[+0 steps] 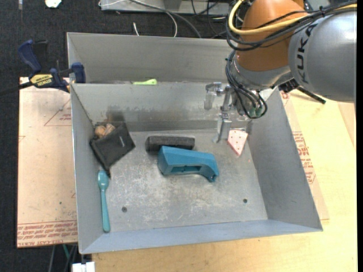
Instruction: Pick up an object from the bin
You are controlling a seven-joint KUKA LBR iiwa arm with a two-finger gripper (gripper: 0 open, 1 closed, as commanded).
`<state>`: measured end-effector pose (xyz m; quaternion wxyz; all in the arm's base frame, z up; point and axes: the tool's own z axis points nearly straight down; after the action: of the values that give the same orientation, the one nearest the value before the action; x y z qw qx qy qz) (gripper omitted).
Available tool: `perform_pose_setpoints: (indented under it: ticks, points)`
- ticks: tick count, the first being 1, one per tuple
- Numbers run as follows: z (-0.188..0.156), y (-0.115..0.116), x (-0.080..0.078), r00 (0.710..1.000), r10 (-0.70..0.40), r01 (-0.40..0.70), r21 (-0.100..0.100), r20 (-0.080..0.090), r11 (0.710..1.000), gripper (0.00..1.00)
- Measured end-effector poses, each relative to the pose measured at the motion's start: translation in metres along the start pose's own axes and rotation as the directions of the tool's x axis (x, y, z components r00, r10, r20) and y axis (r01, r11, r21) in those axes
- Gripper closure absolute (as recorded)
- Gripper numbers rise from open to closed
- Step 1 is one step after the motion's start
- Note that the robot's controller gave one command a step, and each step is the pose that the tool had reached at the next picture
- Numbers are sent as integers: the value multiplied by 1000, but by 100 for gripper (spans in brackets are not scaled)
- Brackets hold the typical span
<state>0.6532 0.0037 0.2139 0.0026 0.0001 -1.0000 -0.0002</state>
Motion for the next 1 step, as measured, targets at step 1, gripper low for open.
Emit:
perform_pose_setpoints:
  ticks: [1]
  points:
    - [-5, 0, -2, 1000, 0, 0, 0, 8, 1000, 0]
